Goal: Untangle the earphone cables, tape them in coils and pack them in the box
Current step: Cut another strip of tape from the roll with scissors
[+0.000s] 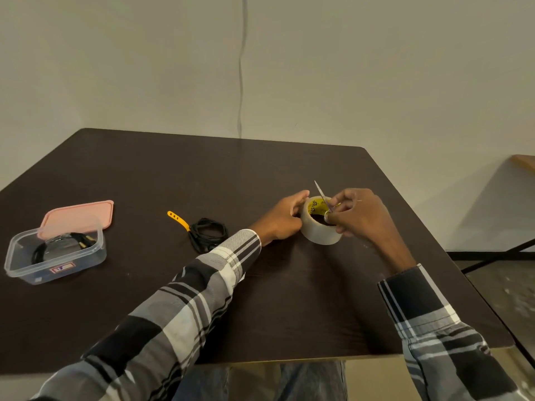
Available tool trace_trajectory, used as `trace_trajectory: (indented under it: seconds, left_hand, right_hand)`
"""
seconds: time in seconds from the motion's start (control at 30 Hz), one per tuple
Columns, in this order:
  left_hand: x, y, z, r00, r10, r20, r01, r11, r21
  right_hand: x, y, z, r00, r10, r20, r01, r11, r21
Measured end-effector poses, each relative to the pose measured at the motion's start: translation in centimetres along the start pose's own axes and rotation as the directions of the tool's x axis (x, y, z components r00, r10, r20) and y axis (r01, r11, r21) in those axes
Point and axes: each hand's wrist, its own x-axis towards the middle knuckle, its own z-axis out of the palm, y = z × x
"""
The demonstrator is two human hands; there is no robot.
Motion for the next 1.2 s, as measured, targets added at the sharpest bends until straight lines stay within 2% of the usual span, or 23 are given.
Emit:
trace_trajectory:
  seconds: [0.17, 0.4, 0.63, 0.83, 1.03, 1.2]
  left_hand:
    - [0.1, 0.2, 0.3, 0.998, 0.060, -0.016, -0.059, 0.998, 0.028]
    - [0.0, -1.1, -0.1, 0.994, 0.093, -0.063, -0.092, 0.995, 0.032]
    - [-0.4, -1.6, -0.4, 0.985, 0.109, -0.134, -0.099, 0.992, 0.078]
    - [-1.1, -2.0, -0.6, 0.975, 0.095, -0.201, -0.077, 0.992, 0.097]
    - [-1.8, -2.0, -1.0, 0.951, 0.078, -0.299, -0.072, 0.997, 0.029]
    - [-2.5, -1.8, -1.5, 0.945, 0.047, -0.323, -0.098, 0.985, -0.144]
  right_hand:
    - [-0.3, 0.5, -0.2, 0.997, 0.010, 0.078, -0.008, 1.000, -0.024]
    - [-0.5, 0.9, -0.4, 0.994, 0.020, 0.106, -0.026, 0.998, 0.060]
    - [-0.7, 0.4, 0.3, 0.989, -0.027, 0.146, 0.042, 0.994, -0.099]
    - [-0.7, 0.3, 0.7, 0.989, -0.043, 0.140, 0.054, 0.996, -0.071]
    - [-0.7, 0.0, 0.8, 0.991, -0.092, 0.102, 0.086, 0.994, 0.064]
    - [-1.4, -1.0, 0.7, 0.994, -0.079, 0.078, 0.043, 0.923, 0.383]
